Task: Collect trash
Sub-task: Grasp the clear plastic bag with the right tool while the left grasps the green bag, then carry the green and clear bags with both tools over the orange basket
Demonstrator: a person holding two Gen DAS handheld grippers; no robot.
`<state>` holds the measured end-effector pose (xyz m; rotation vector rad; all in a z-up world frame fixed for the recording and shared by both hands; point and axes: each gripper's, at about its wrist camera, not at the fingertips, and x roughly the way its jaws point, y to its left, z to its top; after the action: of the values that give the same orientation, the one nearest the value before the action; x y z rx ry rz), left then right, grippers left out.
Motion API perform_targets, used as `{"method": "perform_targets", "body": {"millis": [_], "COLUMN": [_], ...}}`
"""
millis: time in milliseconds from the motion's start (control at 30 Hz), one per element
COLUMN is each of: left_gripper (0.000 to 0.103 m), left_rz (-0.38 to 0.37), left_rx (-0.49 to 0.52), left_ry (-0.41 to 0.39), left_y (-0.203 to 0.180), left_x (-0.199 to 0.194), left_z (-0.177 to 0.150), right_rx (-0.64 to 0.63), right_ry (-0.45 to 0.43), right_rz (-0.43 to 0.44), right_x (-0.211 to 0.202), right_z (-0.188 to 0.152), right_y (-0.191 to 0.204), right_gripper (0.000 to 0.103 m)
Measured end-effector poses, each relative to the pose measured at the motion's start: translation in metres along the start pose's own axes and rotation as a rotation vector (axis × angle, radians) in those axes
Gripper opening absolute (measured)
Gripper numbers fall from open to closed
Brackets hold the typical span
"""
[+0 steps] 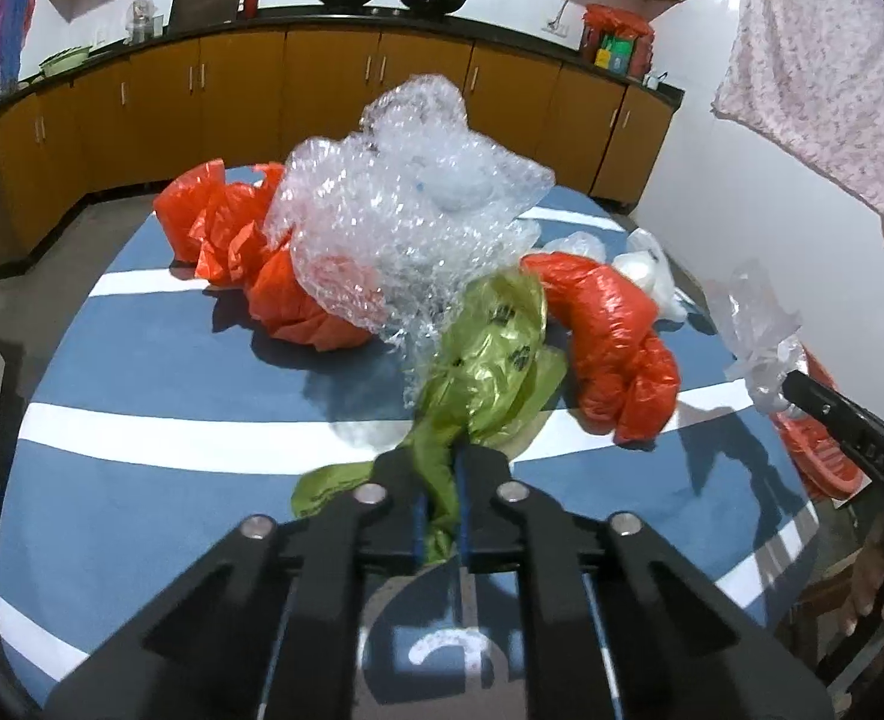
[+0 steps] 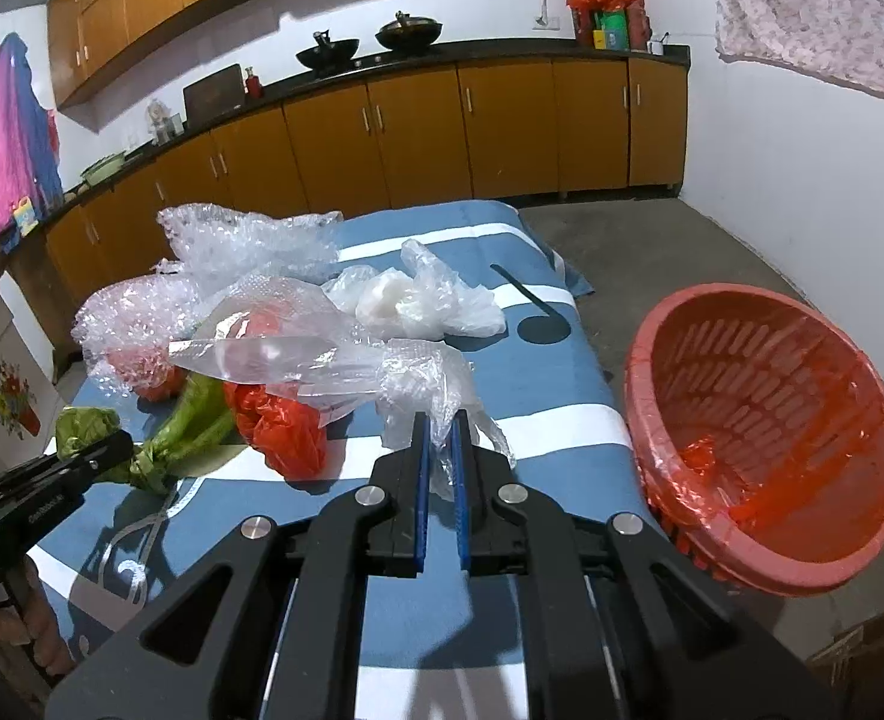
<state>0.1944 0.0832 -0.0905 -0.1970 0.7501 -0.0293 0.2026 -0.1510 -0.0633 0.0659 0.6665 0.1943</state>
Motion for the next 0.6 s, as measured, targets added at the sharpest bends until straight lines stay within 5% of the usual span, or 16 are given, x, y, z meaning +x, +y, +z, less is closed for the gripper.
{"method": "perform_targets", "body": {"millis": [600], "left_gripper": [0.006], "left_rz": [-0.082], "left_rx": [0.035], "left_ry": [-0.157], "left_y": [-0.029], "left_x": [-0.074], "left_z": [0.020], "right_rx": [0.018], "right_ry": [-0.086], "right_rz": [-0.026], "right_x": [-0.045], "right_z": [0.003], "right_y": [-0.012], "right_gripper": [0.008]}}
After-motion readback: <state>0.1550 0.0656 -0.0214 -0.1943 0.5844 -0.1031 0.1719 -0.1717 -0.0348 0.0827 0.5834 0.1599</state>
